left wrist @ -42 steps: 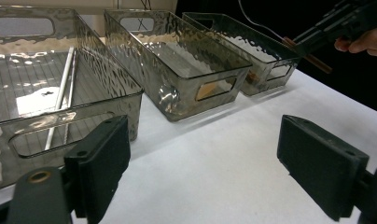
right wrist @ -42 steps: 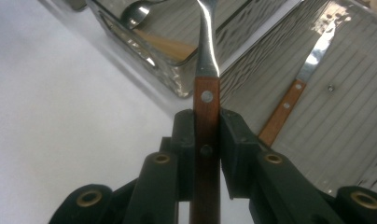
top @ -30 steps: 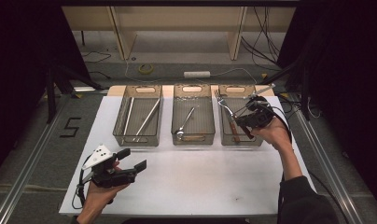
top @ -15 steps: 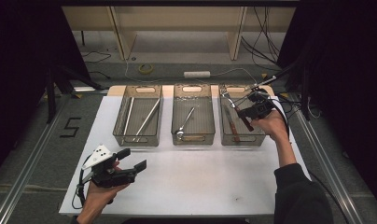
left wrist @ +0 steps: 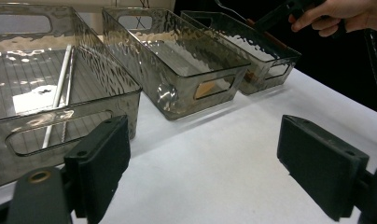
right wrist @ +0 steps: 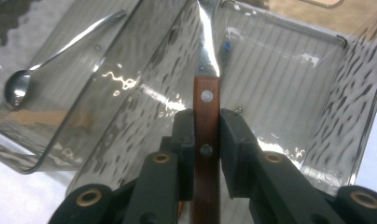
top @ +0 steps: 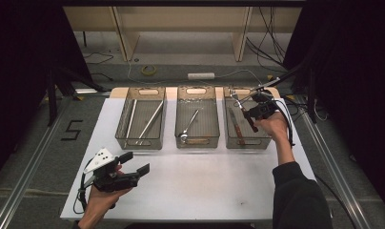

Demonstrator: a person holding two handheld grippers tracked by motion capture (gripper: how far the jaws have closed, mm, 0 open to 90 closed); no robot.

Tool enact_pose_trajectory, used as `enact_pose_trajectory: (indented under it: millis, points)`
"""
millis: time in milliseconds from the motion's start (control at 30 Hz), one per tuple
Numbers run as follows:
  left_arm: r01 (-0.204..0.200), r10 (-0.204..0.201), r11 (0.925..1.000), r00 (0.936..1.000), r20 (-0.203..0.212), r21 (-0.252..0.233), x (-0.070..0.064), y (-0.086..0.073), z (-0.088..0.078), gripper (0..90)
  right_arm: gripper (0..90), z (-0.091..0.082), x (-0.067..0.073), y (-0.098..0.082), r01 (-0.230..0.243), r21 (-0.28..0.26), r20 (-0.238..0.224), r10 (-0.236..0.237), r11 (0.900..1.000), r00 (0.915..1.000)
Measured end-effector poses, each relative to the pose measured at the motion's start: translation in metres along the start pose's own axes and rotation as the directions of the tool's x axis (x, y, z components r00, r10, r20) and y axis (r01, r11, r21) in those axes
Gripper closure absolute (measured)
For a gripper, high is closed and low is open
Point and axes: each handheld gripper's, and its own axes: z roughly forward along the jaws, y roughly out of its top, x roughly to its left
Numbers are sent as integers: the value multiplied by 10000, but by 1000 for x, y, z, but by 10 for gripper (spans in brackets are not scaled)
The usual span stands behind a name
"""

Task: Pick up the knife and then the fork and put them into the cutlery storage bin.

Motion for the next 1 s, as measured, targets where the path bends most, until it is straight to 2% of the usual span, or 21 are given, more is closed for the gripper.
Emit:
enact_pose_trajectory:
  millis: [433,633,1000]
  points:
    - [-29,29,10000,10000,11,17,0,0,0,171,775,16,-4,-10,-408,331,302,398,9986,9988]
    - [-15,15,10000,10000,8,8,0,0,0,170,774,20,-4,-12,-396,482,445,375,9981,9983]
    - [-22,22,10000,10000,16,16,0,0,0,170,772,30,-1,-15,-347,776,408,316,9964,9987]
